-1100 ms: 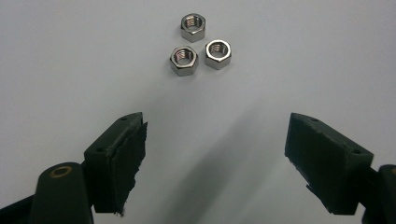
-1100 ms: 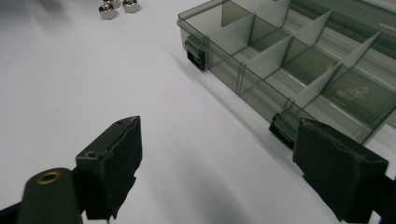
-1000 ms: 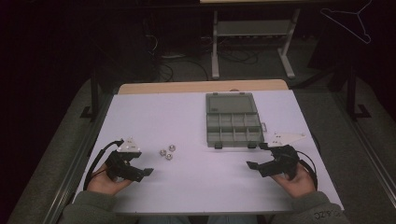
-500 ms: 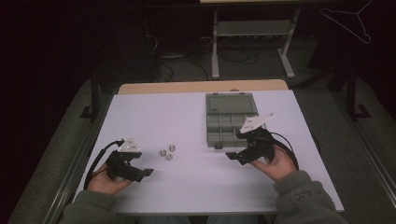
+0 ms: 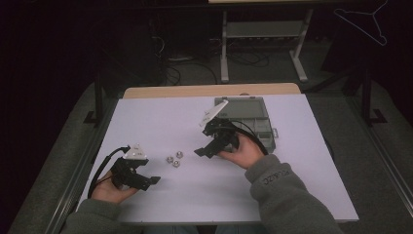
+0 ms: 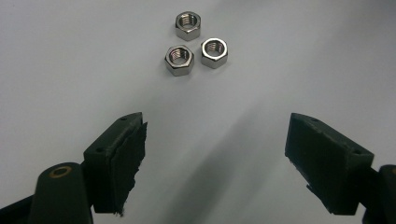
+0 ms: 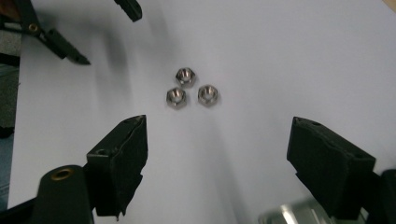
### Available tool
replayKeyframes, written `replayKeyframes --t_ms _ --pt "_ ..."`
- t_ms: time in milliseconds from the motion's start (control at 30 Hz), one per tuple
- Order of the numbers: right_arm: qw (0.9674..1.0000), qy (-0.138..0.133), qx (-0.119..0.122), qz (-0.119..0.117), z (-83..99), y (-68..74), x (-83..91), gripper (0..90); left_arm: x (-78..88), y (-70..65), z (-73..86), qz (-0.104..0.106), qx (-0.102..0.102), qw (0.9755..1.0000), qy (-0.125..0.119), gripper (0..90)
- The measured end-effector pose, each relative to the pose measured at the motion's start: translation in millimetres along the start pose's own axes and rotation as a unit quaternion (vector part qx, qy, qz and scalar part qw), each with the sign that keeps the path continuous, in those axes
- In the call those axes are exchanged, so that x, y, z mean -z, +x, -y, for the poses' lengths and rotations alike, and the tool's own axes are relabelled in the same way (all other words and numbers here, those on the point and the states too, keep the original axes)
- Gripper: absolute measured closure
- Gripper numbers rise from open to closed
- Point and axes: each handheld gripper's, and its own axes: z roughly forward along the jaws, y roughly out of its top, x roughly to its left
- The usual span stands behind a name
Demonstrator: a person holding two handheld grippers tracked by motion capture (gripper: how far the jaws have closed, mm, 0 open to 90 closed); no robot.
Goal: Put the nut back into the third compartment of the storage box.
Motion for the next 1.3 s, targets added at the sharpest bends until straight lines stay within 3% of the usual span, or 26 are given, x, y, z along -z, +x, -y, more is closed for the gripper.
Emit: replayKeyframes --t_ms 267,467,800,1167,1300 --pt "0.9996 0.023 0.006 -0.016 -28.3 -2.5 -38.9 22.9 -0.2 -0.6 -0.2 0.003 0.002 1.0 0.0 19.5" --pt "0.9985 0.051 0.006 -0.022 -39.5 -3.2 -67.7 26.3 1.5 0.4 -0.4 0.003 -0.002 1.0 0.003 19.5" --pt "0.9946 0.101 -0.007 -0.023 -39.5 -4.8 -100.2 38.4 1.2 0.2 -0.1 0.005 0.002 1.0 -0.005 19.5" --pt "0.9902 0.136 -0.016 -0.024 -35.1 -6.1 -117.5 53.5 1.0 0.1 -0.3 0.006 0.001 1.0 -0.005 19.5" --pt "0.9886 0.149 -0.01 -0.019 -34.3 -4.4 -122.5 58.0 1.1 0.1 -0.3 0.006 0.001 1.0 -0.006 19.5"
